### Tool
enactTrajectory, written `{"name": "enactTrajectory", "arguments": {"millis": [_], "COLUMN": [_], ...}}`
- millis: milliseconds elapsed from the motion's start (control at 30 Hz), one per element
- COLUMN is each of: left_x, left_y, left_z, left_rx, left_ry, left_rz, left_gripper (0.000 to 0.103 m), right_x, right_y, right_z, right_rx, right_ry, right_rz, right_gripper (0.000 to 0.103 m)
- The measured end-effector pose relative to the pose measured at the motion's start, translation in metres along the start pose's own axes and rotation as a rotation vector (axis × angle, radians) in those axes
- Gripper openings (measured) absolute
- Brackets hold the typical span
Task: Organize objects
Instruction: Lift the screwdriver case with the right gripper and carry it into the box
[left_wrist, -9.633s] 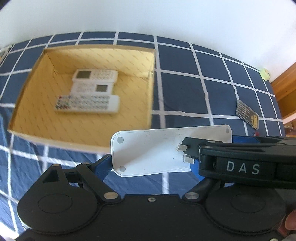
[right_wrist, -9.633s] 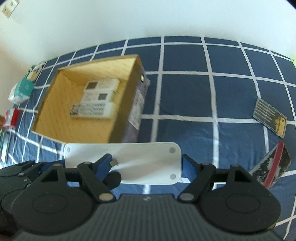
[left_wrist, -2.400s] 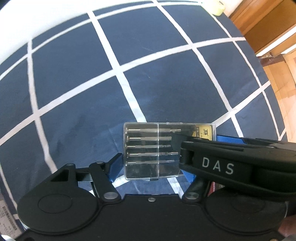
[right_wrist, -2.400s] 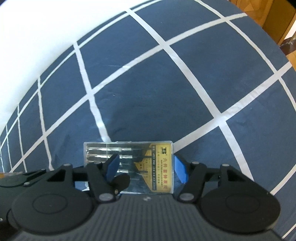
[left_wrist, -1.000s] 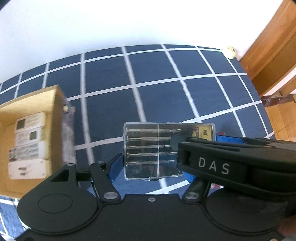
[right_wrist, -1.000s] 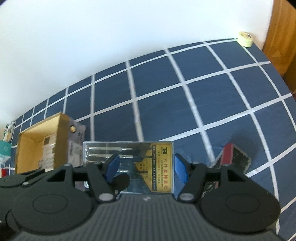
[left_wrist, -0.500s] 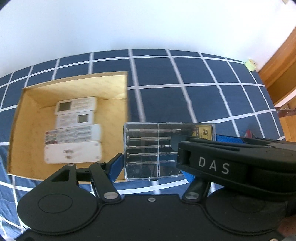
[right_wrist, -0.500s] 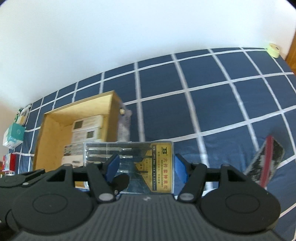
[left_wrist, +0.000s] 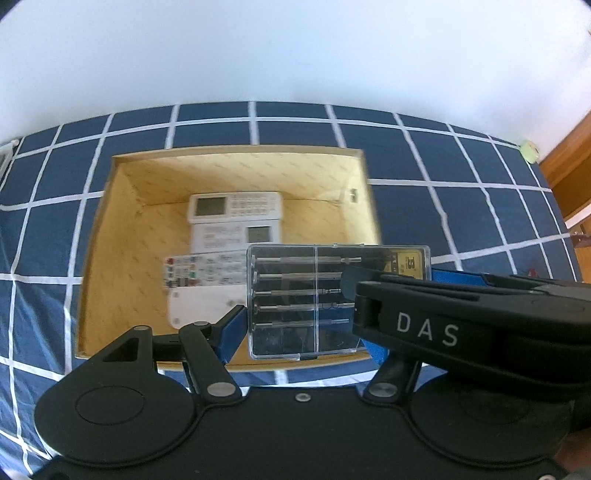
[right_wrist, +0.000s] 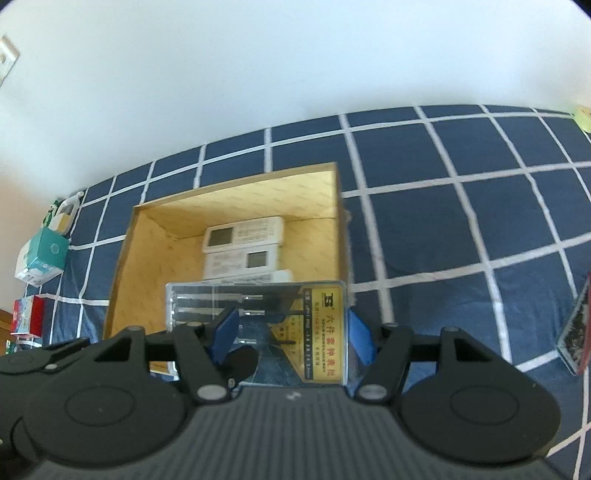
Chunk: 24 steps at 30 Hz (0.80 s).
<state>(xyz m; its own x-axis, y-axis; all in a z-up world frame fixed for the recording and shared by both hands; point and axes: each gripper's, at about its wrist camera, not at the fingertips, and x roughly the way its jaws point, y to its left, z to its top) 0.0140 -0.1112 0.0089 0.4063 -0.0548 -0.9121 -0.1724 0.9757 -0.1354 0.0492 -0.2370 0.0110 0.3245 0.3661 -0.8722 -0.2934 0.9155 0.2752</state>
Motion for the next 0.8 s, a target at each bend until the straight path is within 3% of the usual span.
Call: {"name": "enactTrajectory", "arguments": {"millis": [367,800], "left_x": [0.028,0.106], "left_y": [0.063,0.087], "left_z": [0.038,0.087], "left_rx": [-0.05,-0.056], "left_ry": [0.019,0.089], "left_rz": [-0.012,-0.038], "left_gripper": [0.064,0.064], "right_x": [0.051,0.14], "right_y": [0.056,0.059], "right_z": [0.033,0.08], "right_rx": [-0.037,-0.027], "right_ry": [0.032,0.107], "right_rz": [-0.014,-0.045], "right_gripper": [0.064,0.064]}}
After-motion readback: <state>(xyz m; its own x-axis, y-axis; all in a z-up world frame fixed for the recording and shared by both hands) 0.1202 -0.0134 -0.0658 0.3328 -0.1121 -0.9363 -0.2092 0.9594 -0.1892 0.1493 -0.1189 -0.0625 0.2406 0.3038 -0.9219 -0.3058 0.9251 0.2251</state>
